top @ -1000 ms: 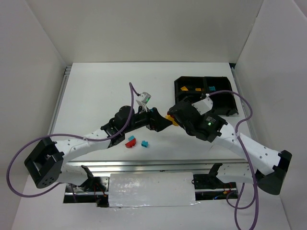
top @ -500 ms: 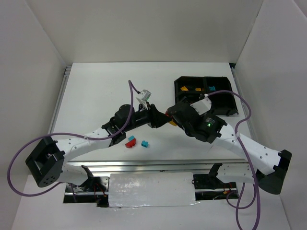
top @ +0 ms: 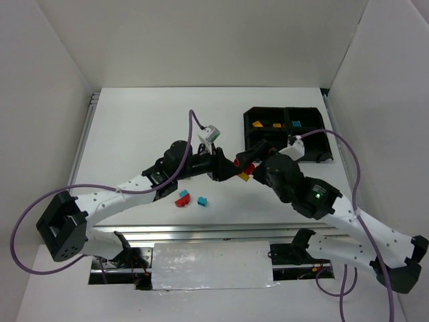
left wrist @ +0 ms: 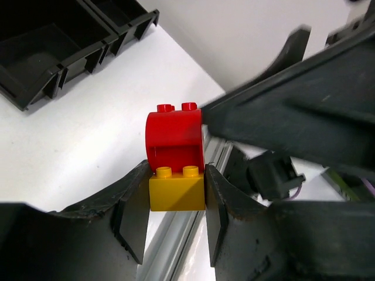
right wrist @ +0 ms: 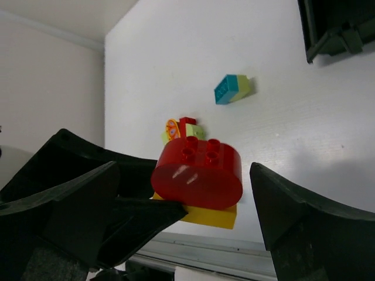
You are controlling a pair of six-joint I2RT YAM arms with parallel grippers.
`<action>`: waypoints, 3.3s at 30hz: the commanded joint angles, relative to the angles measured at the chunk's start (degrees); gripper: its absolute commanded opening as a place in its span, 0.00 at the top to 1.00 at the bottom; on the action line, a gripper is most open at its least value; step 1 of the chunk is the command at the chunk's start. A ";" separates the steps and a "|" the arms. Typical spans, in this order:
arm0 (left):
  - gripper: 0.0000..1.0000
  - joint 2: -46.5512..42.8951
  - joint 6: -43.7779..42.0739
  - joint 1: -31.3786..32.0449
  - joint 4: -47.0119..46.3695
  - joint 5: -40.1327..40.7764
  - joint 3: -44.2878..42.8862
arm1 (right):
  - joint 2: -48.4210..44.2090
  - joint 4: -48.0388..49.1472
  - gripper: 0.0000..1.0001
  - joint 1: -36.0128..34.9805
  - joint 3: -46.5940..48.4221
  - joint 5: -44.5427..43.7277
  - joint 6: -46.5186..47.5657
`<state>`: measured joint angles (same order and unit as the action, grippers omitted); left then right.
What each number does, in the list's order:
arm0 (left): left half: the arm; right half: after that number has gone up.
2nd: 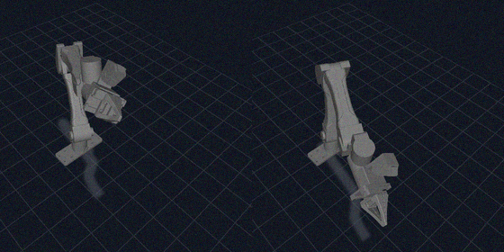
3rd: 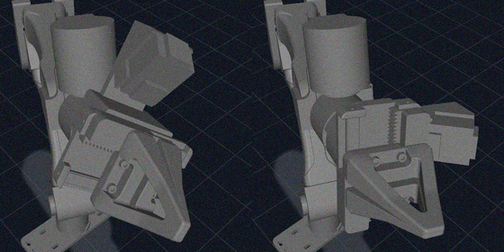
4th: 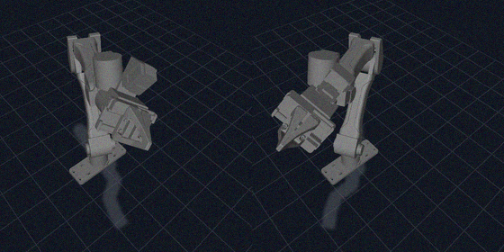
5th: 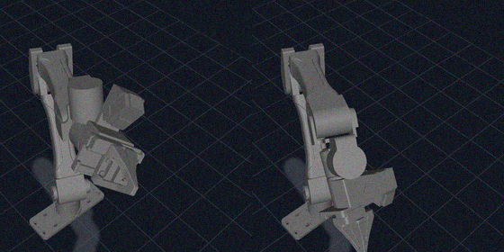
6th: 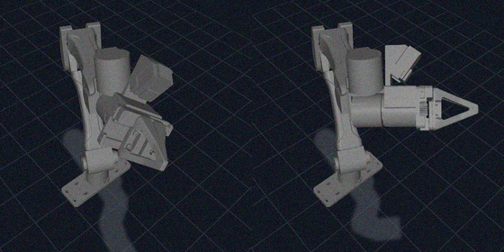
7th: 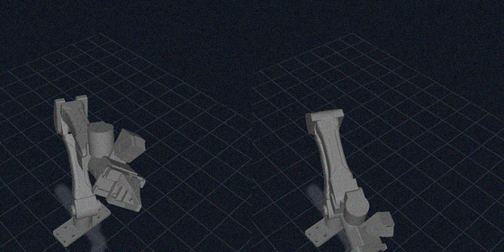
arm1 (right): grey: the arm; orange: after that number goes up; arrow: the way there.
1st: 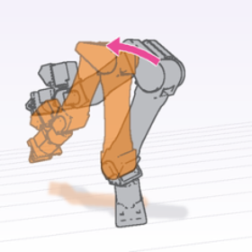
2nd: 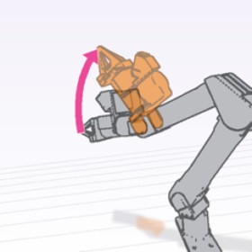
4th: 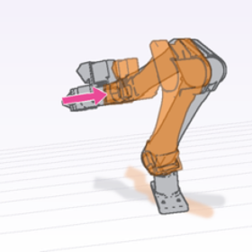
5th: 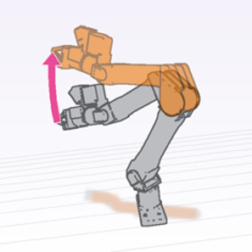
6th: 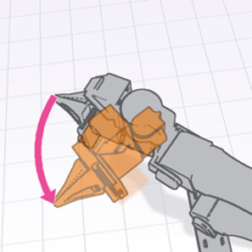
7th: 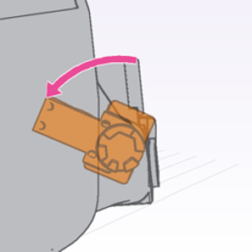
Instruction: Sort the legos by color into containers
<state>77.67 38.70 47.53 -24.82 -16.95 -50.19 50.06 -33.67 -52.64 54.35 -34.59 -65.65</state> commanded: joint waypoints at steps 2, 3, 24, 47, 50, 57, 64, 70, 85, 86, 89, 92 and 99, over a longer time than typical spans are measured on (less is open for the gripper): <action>1.00 -5.84 -9.68 -0.50 9.59 -6.59 -5.53 | -9.52 9.66 0.00 5.07 -2.75 10.55 18.49; 1.00 -6.82 -10.48 -0.51 9.61 -7.82 -5.35 | -10.76 10.37 0.00 6.57 -3.10 13.90 21.50; 1.00 -23.18 -21.29 -0.95 38.86 -31.83 -8.69 | -9.55 14.06 0.00 14.06 -0.11 76.95 47.02; 1.00 -23.18 -21.12 -0.86 38.62 -29.02 -9.13 | -3.22 23.30 0.25 3.79 -4.95 78.54 43.85; 1.00 -23.18 -20.86 -0.86 38.53 -29.11 -9.31 | -2.87 24.26 0.65 3.34 -5.65 78.18 44.73; 1.00 -23.88 -23.13 -0.86 42.03 -29.81 -10.19 | -7.95 21.01 1.00 3.86 -8.37 71.08 51.49; 1.00 -26.16 -27.71 -0.77 47.23 -30.86 -10.28 | -15.87 21.54 1.00 8.34 -11.28 63.53 50.89; 1.00 -28.54 -26.31 -0.86 48.02 -20.89 -9.75 | -9.75 17.70 1.00 11.59 -8.04 38.34 44.74; 1.00 -34.68 -20.07 -0.95 47.59 5.52 -5.01 | 26.48 1.23 1.00 52.11 11.74 13.05 30.05; 1.00 -34.95 -19.46 -0.86 47.23 5.61 -4.74 | 27.53 1.76 1.00 55.25 12.36 13.93 29.88; 1.00 -34.60 -19.01 -0.95 46.62 4.65 -4.56 | 33.06 4.13 1.00 59.23 13.59 16.22 29.52; 1.00 -33.38 -18.84 -0.86 46.18 2.63 -4.47 | 37.28 3.70 1.00 60.29 15.96 14.73 29.00; 1.00 -32.32 -19.19 -0.95 45.74 -0.98 -4.48 | 41.95 6.51 0.99 60.91 17.11 15.25 28.38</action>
<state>46.02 18.65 46.63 23.97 -15.49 -54.63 90.98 -29.89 7.88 68.10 -18.85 -36.27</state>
